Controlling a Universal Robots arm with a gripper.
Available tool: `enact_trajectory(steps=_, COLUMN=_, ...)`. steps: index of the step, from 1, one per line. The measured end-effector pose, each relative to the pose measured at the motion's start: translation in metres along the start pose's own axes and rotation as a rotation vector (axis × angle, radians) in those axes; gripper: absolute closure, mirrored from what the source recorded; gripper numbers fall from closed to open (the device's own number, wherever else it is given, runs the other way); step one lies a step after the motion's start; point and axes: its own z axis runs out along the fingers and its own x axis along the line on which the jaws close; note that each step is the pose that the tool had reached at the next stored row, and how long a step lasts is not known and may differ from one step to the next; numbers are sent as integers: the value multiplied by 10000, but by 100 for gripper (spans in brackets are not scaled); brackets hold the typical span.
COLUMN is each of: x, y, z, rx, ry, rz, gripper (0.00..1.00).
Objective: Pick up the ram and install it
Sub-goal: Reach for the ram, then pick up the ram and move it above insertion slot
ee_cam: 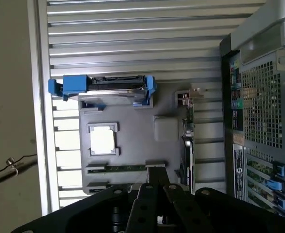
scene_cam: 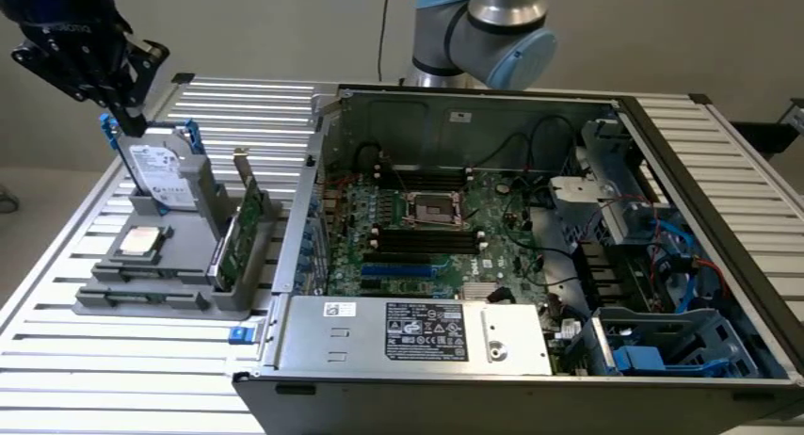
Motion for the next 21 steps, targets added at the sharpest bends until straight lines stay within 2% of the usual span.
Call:
enact_trajectory(steps=6, x=89, y=-103, z=-7, rx=-25, ry=1, rz=-2, gripper=89)
enact_trajectory(steps=21, x=92, y=-105, z=-7, rx=-25, ry=2, rz=-2, gripper=89)
